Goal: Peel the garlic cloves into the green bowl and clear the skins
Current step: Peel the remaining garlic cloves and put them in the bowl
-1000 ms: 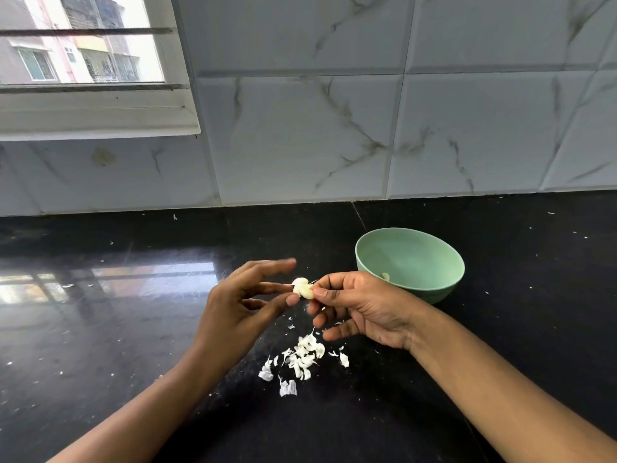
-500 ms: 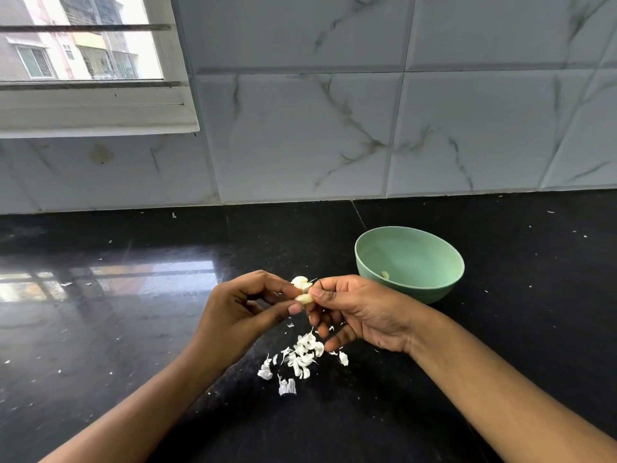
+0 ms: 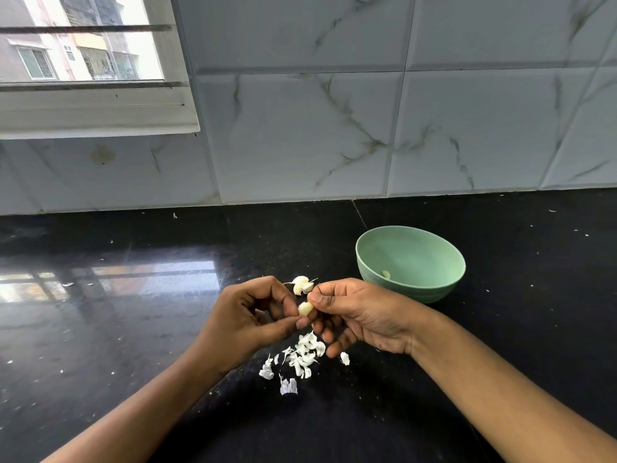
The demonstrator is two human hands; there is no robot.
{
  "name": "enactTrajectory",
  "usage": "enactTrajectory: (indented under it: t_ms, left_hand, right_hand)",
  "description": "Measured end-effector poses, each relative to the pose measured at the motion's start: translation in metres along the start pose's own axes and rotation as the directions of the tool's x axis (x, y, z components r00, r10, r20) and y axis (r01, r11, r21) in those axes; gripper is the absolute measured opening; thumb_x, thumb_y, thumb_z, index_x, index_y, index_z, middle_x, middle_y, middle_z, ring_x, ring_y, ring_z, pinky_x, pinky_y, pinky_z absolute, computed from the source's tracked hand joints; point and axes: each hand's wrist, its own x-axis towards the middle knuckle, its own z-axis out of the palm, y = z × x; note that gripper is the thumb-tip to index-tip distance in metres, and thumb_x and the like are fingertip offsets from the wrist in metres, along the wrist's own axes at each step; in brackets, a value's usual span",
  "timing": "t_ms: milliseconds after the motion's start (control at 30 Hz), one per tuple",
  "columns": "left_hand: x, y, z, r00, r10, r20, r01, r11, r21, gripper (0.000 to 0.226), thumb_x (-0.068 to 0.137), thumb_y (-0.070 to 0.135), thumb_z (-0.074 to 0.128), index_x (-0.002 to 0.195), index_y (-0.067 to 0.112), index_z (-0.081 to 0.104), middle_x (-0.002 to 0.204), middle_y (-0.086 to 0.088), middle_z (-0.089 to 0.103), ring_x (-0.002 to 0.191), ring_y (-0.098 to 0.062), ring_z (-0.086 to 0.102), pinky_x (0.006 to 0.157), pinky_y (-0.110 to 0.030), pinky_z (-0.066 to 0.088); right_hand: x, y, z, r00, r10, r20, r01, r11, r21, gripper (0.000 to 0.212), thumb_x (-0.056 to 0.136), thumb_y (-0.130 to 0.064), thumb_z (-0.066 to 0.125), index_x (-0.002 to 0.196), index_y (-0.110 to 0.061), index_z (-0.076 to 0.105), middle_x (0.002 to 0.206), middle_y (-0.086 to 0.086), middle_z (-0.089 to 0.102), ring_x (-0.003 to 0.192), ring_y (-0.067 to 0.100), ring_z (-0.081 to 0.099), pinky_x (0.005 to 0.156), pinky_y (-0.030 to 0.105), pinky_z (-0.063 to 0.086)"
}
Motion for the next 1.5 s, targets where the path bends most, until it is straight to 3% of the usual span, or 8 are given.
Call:
enactTrajectory:
  t_ms: [200, 367, 600, 800, 967, 1167, 1333, 1500]
  left_hand:
    - [0.001, 0.007, 0.000, 0.995, 0.093, -0.044, -0.091, 0.994, 0.055, 0.036, 0.063, 0.026, 0.083, 0.078, 0.034, 0.052, 0.095, 0.001, 0.067, 0.075, -0.015, 0.064, 0.048, -0.034, 0.044]
    - [0.000, 0.008, 0.001, 0.999, 0.050, 0.002, -0.050, 0.998, 0.027, 0.037, 0.064, 0.033, 0.084, 0.083, 0.030, 0.053, 0.088, 0.002, 0.068, 0.073, -0.023, 0.060, 0.042, -0.042, 0.039]
    - [0.000, 0.007, 0.001, 0.997, 0.030, 0.074, -0.031, 0.999, 0.010, 0.034, 0.068, 0.018, 0.080, 0.085, 0.032, 0.054, 0.084, 0.006, 0.062, 0.068, -0.018, 0.054, 0.042, -0.028, 0.038]
    - [-0.001, 0.008, 0.001, 0.993, 0.016, 0.118, -0.011, 0.999, -0.044, 0.035, 0.069, 0.011, 0.080, 0.081, 0.032, 0.055, 0.076, 0.007, 0.059, 0.065, -0.006, 0.052, 0.049, -0.017, 0.041]
    - [0.000, 0.009, 0.002, 0.997, 0.005, 0.074, -0.001, 0.998, -0.059, 0.027, 0.066, 0.028, 0.084, 0.075, 0.027, 0.059, 0.070, 0.006, 0.060, 0.063, -0.009, 0.056, 0.051, -0.017, 0.045]
    - [0.002, 0.009, 0.003, 0.994, -0.076, 0.072, 0.081, 0.994, -0.071, 0.031, 0.062, 0.004, 0.081, 0.066, 0.027, 0.061, 0.062, 0.006, 0.061, 0.056, -0.005, 0.055, 0.049, -0.011, 0.042]
    - [0.003, 0.007, -0.003, 0.981, -0.147, 0.130, 0.128, 0.982, 0.140, 0.020, 0.067, 0.028, 0.082, 0.074, 0.028, 0.064, 0.064, 0.003, 0.064, 0.056, -0.003, 0.057, 0.052, -0.012, 0.042]
    - [0.002, 0.009, -0.005, 0.997, -0.074, 0.033, 0.065, 0.973, 0.220, 0.041, 0.066, 0.055, 0.075, 0.102, 0.037, 0.068, 0.089, 0.007, 0.071, 0.079, -0.005, 0.065, 0.059, -0.013, 0.047]
  right_hand:
    - [0.000, 0.000, -0.002, 1.000, 0.005, 0.008, -0.005, 1.000, 0.006, 0.025, 0.094, -0.024, 0.050, 0.093, -0.003, 0.062, 0.070, 0.003, 0.057, 0.055, 0.006, 0.054, 0.050, 0.021, 0.053]
    - [0.000, 0.000, -0.001, 1.000, -0.020, 0.001, 0.020, 1.000, 0.000, 0.020, 0.086, -0.029, 0.056, 0.080, -0.014, 0.068, 0.097, 0.022, 0.051, 0.055, 0.007, 0.053, 0.049, 0.021, 0.053]
    - [0.001, 0.003, -0.001, 1.000, 0.011, -0.013, -0.012, 0.999, -0.046, 0.022, 0.092, -0.025, 0.053, 0.091, -0.003, 0.059, 0.072, 0.008, 0.053, 0.050, 0.006, 0.052, 0.048, 0.020, 0.053]
    - [0.001, 0.002, 0.001, 1.000, 0.014, -0.004, -0.014, 0.998, -0.060, 0.023, 0.090, -0.026, 0.055, 0.089, -0.004, 0.059, 0.068, 0.006, 0.052, 0.051, 0.006, 0.051, 0.049, 0.021, 0.053]
    - [0.000, 0.000, -0.001, 1.000, -0.003, -0.026, 0.001, 0.999, -0.046, 0.020, 0.094, -0.022, 0.052, 0.087, -0.006, 0.061, 0.068, 0.004, 0.053, 0.052, 0.006, 0.050, 0.048, 0.020, 0.052]
    - [-0.001, -0.001, -0.005, 0.998, -0.047, -0.050, 0.047, 0.999, -0.002, 0.020, 0.091, -0.024, 0.054, 0.089, -0.006, 0.063, 0.068, 0.002, 0.055, 0.055, 0.007, 0.051, 0.050, 0.021, 0.053]
    - [-0.001, -0.003, -0.009, 0.995, -0.072, -0.063, 0.074, 0.997, 0.026, 0.021, 0.083, -0.028, 0.058, 0.085, -0.010, 0.066, 0.069, 0.003, 0.057, 0.055, 0.007, 0.053, 0.049, 0.021, 0.052]
    - [0.001, -0.001, -0.009, 0.994, -0.066, -0.090, 0.066, 0.998, 0.001, 0.019, 0.084, -0.027, 0.059, 0.084, -0.009, 0.064, 0.069, 0.003, 0.057, 0.055, 0.007, 0.053, 0.048, 0.021, 0.052]
